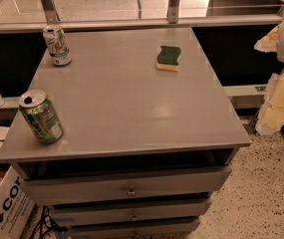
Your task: Move 7up can near sponge
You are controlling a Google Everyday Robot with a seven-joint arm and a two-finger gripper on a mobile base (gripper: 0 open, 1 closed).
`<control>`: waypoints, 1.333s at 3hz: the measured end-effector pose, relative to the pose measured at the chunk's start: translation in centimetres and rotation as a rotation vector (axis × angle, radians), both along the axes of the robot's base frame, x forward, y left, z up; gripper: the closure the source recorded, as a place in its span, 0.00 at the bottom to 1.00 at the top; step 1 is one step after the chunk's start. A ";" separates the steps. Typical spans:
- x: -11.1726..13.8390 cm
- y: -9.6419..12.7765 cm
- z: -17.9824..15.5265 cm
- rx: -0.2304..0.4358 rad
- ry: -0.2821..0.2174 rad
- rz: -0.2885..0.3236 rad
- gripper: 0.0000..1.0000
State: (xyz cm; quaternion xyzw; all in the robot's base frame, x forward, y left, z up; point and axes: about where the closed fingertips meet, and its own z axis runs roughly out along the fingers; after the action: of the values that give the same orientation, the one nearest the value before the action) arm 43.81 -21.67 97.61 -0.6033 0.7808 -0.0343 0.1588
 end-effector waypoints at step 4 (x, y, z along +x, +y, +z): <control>1.9 7.2 -6.6 0.276 0.040 -0.036 0.00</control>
Offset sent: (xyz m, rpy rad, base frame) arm 0.0090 0.0211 -0.0516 0.1197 0.0476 -0.0654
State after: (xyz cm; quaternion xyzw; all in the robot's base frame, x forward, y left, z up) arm 45.75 -14.48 91.06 -0.5623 0.7917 0.0824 0.2240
